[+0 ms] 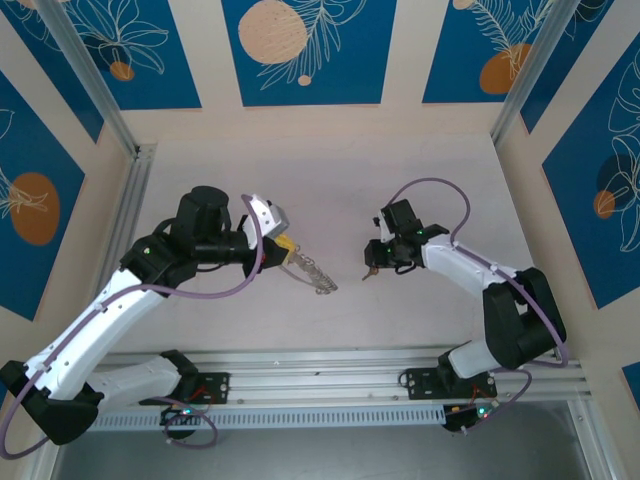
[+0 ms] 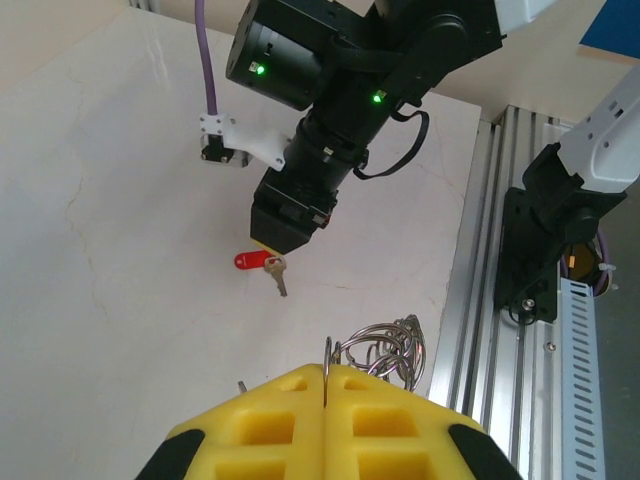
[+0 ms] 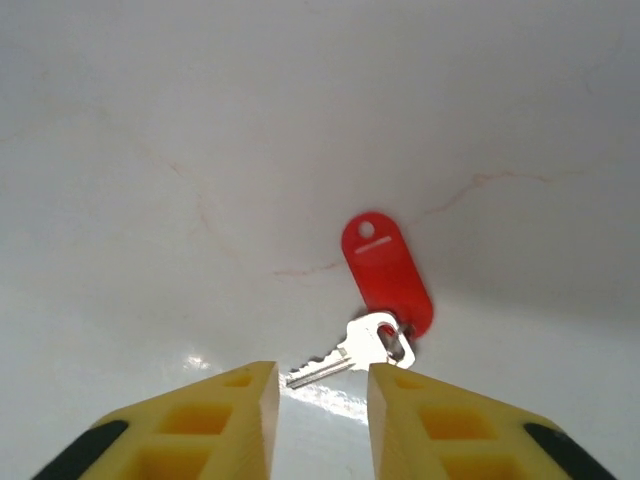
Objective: Put the keys on the keyring
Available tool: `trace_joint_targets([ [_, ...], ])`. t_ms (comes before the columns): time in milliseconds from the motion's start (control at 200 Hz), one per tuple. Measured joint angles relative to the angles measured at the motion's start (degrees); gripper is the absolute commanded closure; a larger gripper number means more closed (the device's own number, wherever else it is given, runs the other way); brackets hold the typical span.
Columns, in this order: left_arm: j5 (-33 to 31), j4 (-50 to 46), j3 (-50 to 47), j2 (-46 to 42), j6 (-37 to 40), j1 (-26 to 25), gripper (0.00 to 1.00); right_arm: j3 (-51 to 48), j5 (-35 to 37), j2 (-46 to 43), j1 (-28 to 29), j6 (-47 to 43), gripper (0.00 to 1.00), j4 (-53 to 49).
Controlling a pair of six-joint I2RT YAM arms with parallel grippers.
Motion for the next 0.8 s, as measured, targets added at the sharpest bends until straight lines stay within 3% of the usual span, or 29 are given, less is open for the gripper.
trace_joint_targets([
  [330, 1.6, 1.7, -1.8, -1.8, -1.1, 0.3, 1.00, 0.3, 0.7, 7.6, -0.6, 2.9, 0.69, -1.0],
  [590, 3.1, 4.0, -3.3, -3.2, -1.6, 0.6, 1.00, 0.3, 2.4, 8.3, 0.7, 4.7, 0.85, -1.0],
  [800, 3.5, 4.2, -3.9, -4.3, -2.2, 0.7, 1.00, 0.3, 3.1, 9.1, 1.1, 4.7, 0.87, -1.0],
])
